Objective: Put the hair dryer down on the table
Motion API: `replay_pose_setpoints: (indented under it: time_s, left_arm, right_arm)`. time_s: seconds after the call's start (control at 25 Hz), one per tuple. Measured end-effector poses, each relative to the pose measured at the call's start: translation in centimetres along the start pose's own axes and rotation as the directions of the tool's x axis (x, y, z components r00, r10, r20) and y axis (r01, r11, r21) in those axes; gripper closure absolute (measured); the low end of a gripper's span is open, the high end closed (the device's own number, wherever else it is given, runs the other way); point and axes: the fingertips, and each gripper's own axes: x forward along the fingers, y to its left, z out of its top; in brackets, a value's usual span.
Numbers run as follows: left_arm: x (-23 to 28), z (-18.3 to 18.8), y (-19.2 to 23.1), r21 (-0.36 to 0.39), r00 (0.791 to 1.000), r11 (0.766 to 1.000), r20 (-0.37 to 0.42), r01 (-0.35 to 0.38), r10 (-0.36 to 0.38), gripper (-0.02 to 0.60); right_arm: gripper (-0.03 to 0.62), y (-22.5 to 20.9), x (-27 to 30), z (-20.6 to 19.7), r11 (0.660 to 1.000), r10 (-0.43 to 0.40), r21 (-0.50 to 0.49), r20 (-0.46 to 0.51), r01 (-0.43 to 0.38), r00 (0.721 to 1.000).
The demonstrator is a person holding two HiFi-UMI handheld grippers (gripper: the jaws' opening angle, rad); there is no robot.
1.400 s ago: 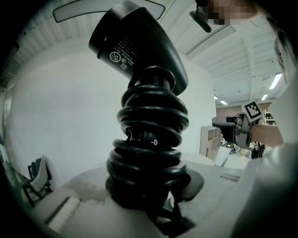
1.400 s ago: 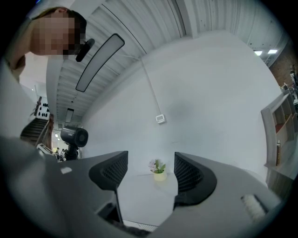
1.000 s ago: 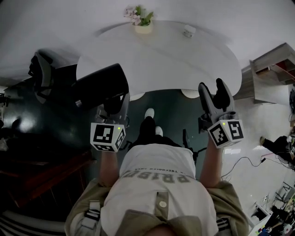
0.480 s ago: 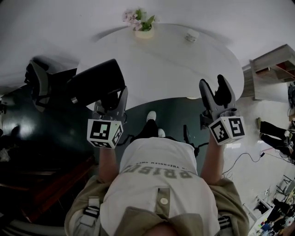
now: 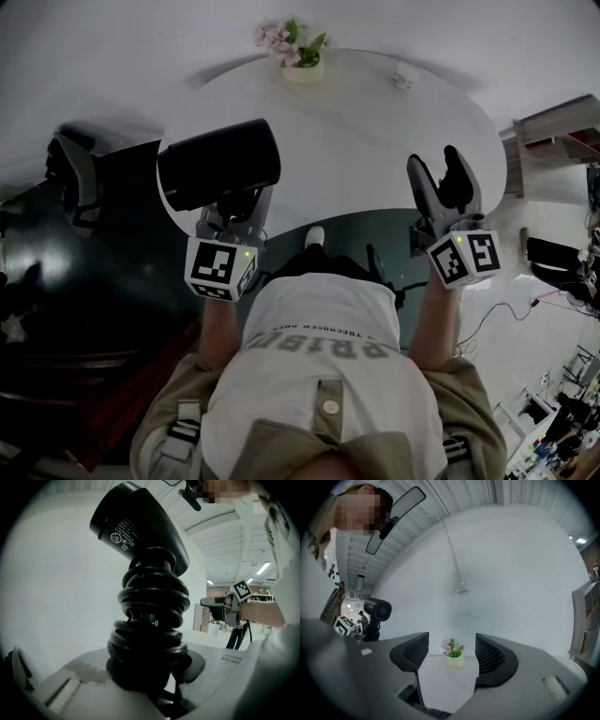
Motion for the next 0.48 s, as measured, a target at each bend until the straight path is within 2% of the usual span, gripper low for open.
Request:
replay_pose_setpoints:
  time_s: [0.2,0.48]
  left_arm:
    - [0.6,-1.0,0.5,0.002,0.999,0.999,-0.028,0.041,-0.041,0.477]
    - [2.3,-2.3,-0.1,-0.025,0.99,0.992,-0.067,0.12,-0.121,0.477]
  right_arm:
    - [0.295,0.6,0.6,-1.2,1.0,-0.012,-0.006,-0.027,0.012,1.0]
    - [0.295,1.0,1.1,-2.2,0.999,0.016,-0.037,-0.088,-0.019,0.996]
